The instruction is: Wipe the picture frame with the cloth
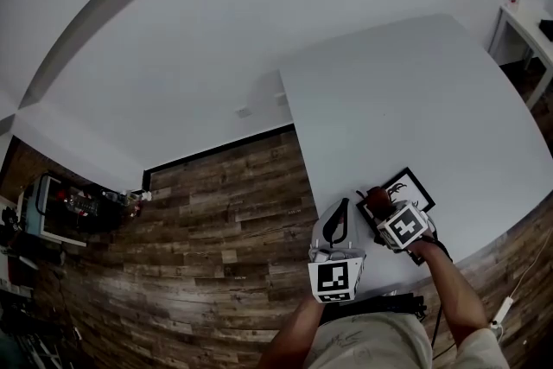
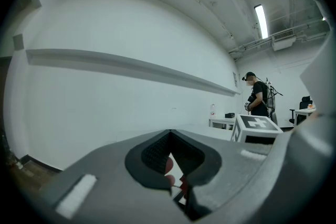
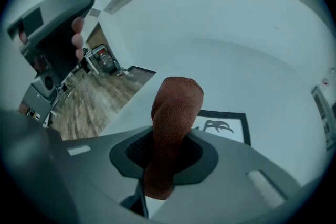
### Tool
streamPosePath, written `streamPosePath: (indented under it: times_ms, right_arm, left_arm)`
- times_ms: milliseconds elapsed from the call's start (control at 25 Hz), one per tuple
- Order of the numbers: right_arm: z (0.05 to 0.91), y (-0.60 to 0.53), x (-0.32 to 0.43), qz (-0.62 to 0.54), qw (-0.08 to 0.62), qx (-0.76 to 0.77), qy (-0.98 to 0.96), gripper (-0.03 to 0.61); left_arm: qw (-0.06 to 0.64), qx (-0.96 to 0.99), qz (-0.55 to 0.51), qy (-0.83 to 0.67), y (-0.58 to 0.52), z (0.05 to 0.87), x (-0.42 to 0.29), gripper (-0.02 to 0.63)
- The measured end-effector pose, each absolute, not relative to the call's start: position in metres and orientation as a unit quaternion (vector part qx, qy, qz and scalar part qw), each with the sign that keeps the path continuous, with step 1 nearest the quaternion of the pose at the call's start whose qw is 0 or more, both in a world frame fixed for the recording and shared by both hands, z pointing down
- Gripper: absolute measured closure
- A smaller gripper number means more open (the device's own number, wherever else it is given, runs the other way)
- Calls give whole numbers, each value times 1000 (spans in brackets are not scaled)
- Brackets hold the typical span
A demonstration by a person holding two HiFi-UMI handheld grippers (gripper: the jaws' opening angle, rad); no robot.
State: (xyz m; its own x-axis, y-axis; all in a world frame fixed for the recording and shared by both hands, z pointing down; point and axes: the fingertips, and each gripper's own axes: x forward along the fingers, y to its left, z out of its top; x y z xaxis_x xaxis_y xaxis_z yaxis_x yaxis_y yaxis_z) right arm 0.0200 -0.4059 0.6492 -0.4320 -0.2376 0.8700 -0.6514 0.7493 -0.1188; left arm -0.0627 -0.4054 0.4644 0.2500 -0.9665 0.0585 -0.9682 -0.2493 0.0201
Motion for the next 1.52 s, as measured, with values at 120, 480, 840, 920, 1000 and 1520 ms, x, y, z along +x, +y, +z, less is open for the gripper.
streamPosePath:
  times_ms: [120,480,840,920,1000,1520]
  right_arm:
    - [660,-386,1,221,467,241,-822,469]
    - [693,-392,36,235,499,261,-792,469]
    - [693,-435,134,263,509,352,-740,469]
    - [693,-443,155,268,509,370,-729,469]
    - [689,-450,170,273,505,381,-724,469]
    - [673,-449,181,270,465,414,-735,469]
  left_arm:
    - [30,791,14,-611,-403,465,-60,614]
    - [32,791,12,-611,-403,465,-60,614]
    - [27,792,19,-609,-405,466,-59,614]
    - [26,792,20,-610,-406,465,-59,614]
    - [28,792,22,-610,-406,467,-59,614]
    - [26,792,19,-609,-405,465,-56,614]
